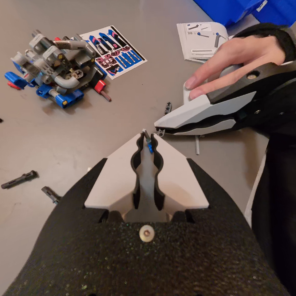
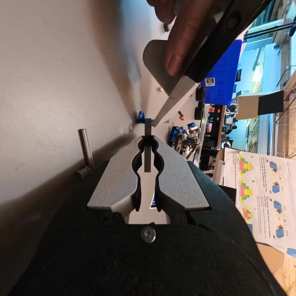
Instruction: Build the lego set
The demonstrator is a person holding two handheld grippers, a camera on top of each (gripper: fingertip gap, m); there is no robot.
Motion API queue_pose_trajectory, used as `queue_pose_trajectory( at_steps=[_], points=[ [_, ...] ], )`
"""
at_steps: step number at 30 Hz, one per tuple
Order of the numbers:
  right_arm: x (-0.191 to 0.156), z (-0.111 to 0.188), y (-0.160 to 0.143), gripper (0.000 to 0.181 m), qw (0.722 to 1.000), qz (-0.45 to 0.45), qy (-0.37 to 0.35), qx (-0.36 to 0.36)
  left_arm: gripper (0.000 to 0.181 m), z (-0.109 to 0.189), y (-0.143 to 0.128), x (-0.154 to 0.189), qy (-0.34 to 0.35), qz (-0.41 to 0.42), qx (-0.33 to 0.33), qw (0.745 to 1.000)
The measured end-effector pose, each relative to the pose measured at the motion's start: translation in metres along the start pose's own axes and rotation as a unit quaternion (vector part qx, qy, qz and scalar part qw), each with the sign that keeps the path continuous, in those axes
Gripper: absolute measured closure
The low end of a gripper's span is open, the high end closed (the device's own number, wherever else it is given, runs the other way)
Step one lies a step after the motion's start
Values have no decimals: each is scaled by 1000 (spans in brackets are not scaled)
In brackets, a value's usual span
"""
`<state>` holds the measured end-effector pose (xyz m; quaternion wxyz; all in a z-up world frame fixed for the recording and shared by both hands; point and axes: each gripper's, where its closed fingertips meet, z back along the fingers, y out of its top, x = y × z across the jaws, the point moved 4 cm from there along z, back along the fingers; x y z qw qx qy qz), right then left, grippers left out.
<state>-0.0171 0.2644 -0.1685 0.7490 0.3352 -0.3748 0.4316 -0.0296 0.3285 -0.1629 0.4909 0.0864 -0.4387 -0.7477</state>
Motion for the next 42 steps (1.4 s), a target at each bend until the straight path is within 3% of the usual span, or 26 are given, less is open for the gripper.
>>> queue_pose_trajectory(
  at_steps=[4, 6, 10, 12, 24, 30, 32, 35, 38, 40, 42],
  points=[
    [-3, 0, -2, 172, 999, -39, 23, 11, 180, 0, 0, 4, 7, -47, 0, 999],
    [0, 2, -3, 158, 994, -93, 36, 34, 180, -1, 0, 8, 10, -82, 2, 997],
    [0, 7, 1, 160, 967, -212, 101, 99, 180, -2, -1, 10, 9, -95, 2, 995],
    [-4, 5, -1, 172, 970, -199, 111, 84, 180, -3, -1, 9, 1, -95, 4, 996],
    [-6, 2, 1, 173, 981, -159, 99, 43, 180, -3, -3, 10, 9, -111, 9, 994],
    [-5, -1, 2, 172, 973, -203, 90, 58, 180, -1, -2, 8, 29, -119, 14, 992],
    [-3, -2, 1, 172, 969, -223, 90, 61, 178, 2, 4, 7, 41, -118, 38, 991],
    [10, -2, -10, 173, 957, -279, 55, 53, 170, 19, 26, 4, 72, -105, 140, 982],
    [46, 12, -28, 174, 915, -393, -48, 78, 168, 31, 38, 3, 87, -89, 191, 974],
    [65, 23, -36, 174, 849, -504, -87, 132, 168, 25, 42, 12, 59, -87, 191, 976],
    [73, 27, -41, 174, 780, -593, -79, 181, 165, 14, 43, 19, 40, -88, 170, 981]
  ],
)
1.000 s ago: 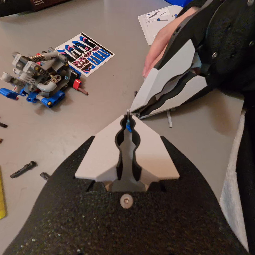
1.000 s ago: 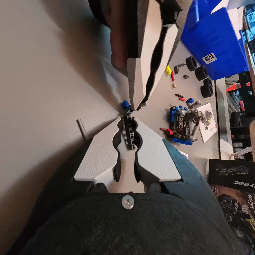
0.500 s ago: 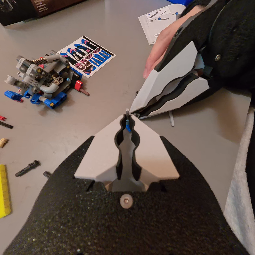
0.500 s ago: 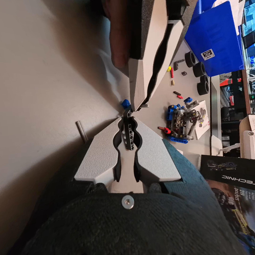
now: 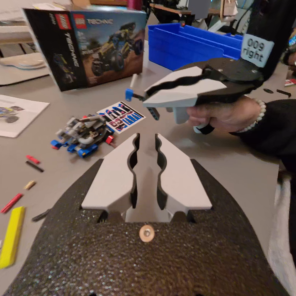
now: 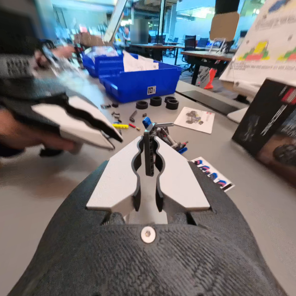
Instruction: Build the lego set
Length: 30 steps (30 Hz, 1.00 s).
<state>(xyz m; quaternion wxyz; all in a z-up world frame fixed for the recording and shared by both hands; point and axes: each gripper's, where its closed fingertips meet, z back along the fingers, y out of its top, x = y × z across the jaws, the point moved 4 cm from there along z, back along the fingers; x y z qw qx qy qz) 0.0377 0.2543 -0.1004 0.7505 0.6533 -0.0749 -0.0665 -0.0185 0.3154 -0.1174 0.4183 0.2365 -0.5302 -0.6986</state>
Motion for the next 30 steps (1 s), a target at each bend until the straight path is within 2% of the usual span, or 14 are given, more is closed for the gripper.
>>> queue_pose_trajectory(
  at_steps=[2, 5, 11, 19, 23, 25, 30],
  points=[
    [7, 0, -3, 173, 998, -67, -6, 1, 162, -11, -1, 7, -11, -13, -10, 1000],
    [12, 2, -1, 173, 993, -112, -25, 19, 161, -24, -5, 14, -10, -35, -18, 999],
    [12, -2, -6, 173, 976, -212, -17, 39, 161, -33, 5, 13, 42, -61, 17, 997],
    [9, -2, -3, 172, 970, -232, -12, 67, 160, -42, 5, 10, 59, -11, 3, 998],
    [6, -2, 0, 173, 971, -226, -8, 80, 165, -41, 10, 14, 14, 31, 28, 999],
    [5, -1, 2, 173, 970, -226, -1, 90, 157, -38, 10, 11, 7, 46, 27, 999],
    [-2, -2, 5, 173, 971, -217, 20, 97, 156, -32, 16, 8, -23, 86, 61, 994]
  ],
)
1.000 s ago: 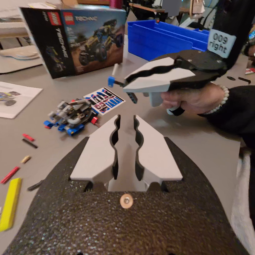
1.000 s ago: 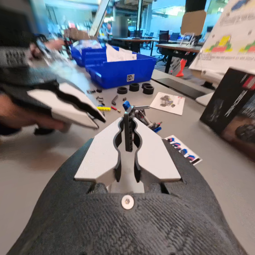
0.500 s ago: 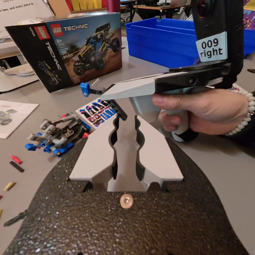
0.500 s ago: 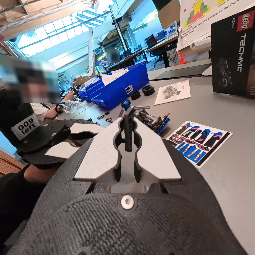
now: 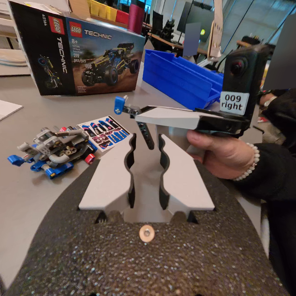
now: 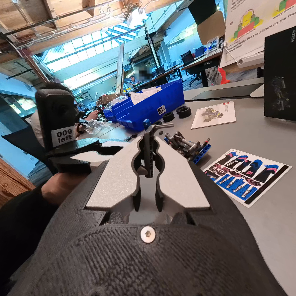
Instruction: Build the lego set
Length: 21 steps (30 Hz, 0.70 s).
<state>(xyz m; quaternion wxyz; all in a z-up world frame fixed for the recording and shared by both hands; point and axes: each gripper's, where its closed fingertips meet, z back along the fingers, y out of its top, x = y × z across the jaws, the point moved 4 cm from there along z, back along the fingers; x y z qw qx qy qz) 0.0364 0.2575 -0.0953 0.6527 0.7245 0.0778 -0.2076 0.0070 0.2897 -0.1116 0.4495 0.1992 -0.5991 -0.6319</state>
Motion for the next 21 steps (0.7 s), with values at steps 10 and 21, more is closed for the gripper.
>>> queue_pose_trajectory(
  at_steps=[10, 21],
  points=[
    [-15, -1, 2, 174, 999, 2, 43, 23, 167, -1, 3, 8, -47, 36, 38, 998],
    [-19, -1, 0, 172, 998, 35, 52, 10, 177, 7, -3, 1, -33, 18, -18, 999]
  ],
)
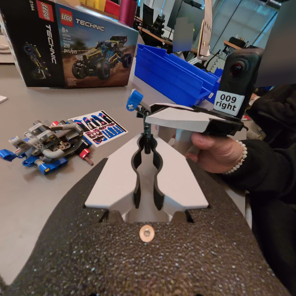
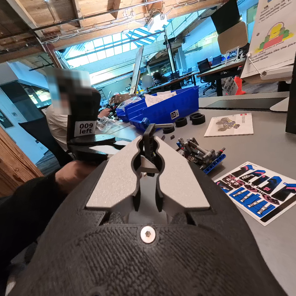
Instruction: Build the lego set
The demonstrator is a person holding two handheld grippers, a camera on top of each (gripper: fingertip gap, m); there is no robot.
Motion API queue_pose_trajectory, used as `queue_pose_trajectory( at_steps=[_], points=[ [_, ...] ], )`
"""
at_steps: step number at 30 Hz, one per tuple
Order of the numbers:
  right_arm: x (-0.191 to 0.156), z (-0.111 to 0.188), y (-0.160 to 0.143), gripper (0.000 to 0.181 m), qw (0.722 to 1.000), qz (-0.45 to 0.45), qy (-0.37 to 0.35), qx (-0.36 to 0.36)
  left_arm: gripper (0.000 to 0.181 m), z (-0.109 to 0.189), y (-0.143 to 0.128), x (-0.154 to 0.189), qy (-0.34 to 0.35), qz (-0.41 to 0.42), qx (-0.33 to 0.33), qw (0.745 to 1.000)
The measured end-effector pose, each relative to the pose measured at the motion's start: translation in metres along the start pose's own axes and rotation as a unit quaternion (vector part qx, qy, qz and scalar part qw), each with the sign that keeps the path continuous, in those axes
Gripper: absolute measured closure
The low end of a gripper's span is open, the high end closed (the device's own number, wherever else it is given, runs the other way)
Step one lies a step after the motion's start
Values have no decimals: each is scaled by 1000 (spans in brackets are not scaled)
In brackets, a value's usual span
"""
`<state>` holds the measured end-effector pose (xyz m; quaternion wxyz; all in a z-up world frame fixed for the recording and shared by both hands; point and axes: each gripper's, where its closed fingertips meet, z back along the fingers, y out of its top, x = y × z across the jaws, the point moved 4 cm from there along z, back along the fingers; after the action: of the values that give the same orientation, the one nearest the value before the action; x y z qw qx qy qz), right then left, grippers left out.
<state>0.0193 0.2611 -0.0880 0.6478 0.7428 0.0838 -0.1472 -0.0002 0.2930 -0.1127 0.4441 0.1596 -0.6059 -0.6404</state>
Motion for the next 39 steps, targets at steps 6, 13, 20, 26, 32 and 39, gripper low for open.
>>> queue_pose_trajectory(
  at_steps=[6, 13, 20, 26, 32, 39],
  points=[
    [-1, 1, -1, 165, 1000, 15, 12, -10, 177, 11, -4, -3, -20, 6, -40, 999],
    [-2, 13, -6, 161, 986, 56, 116, -105, 177, 38, -1, -19, -28, 48, -41, 998],
    [-17, 63, -52, 159, 864, 252, 258, -353, 177, 50, -8, -20, -82, 84, -49, 992],
    [-23, 58, -82, 156, 828, 292, 246, -410, 177, 46, -17, -17, -110, 89, -66, 988],
    [-22, 58, -89, 163, 821, 295, 244, -423, 177, 46, -23, -12, -130, 61, -82, 986],
    [-10, 53, -88, 170, 840, 289, 216, -405, 177, 42, -23, -11, -117, 20, -74, 990]
  ],
)
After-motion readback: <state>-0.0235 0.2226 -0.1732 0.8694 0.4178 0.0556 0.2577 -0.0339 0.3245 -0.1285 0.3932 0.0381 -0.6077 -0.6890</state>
